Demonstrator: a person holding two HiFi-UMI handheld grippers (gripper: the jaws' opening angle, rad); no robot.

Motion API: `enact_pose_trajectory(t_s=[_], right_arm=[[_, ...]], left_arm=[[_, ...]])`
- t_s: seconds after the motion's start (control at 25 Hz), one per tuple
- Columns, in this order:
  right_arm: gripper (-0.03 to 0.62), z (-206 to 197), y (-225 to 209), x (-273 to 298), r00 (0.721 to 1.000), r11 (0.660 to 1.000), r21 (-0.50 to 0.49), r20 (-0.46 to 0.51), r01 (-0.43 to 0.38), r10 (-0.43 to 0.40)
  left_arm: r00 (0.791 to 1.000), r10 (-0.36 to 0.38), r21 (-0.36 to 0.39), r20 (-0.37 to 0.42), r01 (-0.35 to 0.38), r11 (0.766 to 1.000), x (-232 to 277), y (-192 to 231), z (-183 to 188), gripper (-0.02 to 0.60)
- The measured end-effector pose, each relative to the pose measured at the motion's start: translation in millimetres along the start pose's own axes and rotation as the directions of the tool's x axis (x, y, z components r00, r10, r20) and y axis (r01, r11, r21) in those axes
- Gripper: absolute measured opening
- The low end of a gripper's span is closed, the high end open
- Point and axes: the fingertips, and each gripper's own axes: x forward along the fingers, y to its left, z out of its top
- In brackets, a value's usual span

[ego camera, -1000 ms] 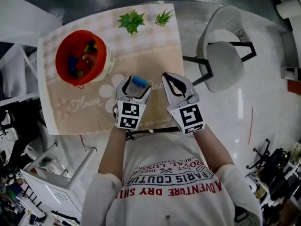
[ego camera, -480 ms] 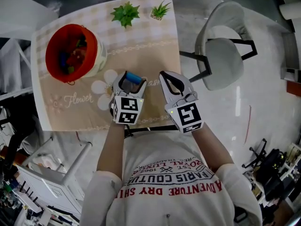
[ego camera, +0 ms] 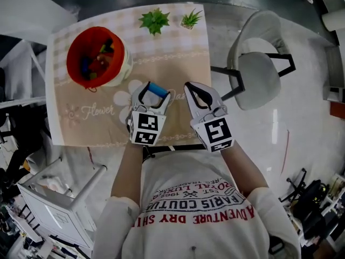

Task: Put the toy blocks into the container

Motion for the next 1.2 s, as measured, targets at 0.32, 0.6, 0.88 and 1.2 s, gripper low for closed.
enact_pose_trajectory(t_s=[0.32, 0.6, 0.88, 1.2], right_arm=[[0.002, 49.0, 31.3, 12.6, 0.997, 0.998, -0.051, 0.068, -0.028, 0.031], [0.0, 88.3, 56.5, 32.7, 0.993, 0.996, -0.087, 0.112, -0.028, 0.038], [0.0, 122.4, 79.7, 61.9, 0.989, 0.994, -0.104, 0.143, -0.021, 0.035], [0.0, 131.6, 92.9, 94.8, 0.991, 0.997, -0.083, 0.137, 0.009, 0.003]], left_arm=[[0.986, 0.071, 0.038, 0.152, -0.077, 0.996, -60.9, 38.7, 58.6, 0.313], [0.958, 0.122, 0.054, 0.259, -0.14, 0.989, -112.4, 85.1, 98.6, 0.313], [0.939, 0.167, 0.048, 0.302, -0.19, 0.981, -142.7, 146.7, 114.9, 0.313], [0.943, 0.208, 0.046, 0.261, -0.227, 0.973, -145.4, 206.5, 103.2, 0.312]])
